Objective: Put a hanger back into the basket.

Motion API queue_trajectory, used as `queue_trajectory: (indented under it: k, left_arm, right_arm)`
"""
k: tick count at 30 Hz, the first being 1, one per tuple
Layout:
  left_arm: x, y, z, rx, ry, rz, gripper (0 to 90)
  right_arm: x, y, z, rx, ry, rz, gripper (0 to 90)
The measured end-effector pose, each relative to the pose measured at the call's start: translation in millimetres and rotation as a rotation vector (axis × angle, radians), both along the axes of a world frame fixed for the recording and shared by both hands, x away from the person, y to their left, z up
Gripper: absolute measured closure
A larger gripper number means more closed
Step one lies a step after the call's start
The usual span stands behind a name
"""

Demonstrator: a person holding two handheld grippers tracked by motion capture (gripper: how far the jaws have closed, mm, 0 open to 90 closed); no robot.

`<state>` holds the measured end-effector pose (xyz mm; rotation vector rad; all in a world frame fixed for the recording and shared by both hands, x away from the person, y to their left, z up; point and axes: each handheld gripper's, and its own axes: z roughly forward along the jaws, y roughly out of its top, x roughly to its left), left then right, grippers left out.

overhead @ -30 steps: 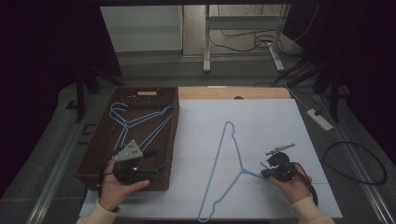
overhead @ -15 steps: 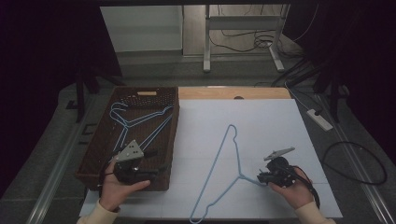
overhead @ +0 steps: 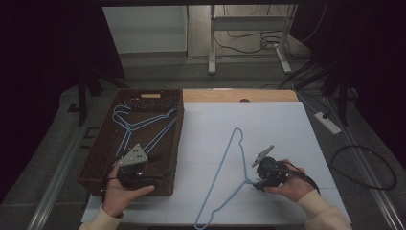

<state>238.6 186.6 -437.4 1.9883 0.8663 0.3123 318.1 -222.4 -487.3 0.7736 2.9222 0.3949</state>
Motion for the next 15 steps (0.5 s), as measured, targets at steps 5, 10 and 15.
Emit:
queue_trajectory:
  k: [5, 10, 15]
  left_arm:
    - [-0.1, -2.8, -0.3, 0.003, 0.0, -0.007, 34.1]
    - [-0.4, -5.8, -0.2, 0.005, 0.0, -0.014, 34.1]
    - [-1.0, -10.5, 0.1, 0.009, 0.001, -0.025, 34.1]
  right_arm:
    - [0.2, 4.1, -2.8, -0.038, 0.03, 0.021, 62.8]
    - [3.5, 6.7, -4.9, -0.06, 0.056, 0.019, 70.4]
    - [6.0, 10.7, -4.7, -0.084, 0.072, 0.004, 85.5]
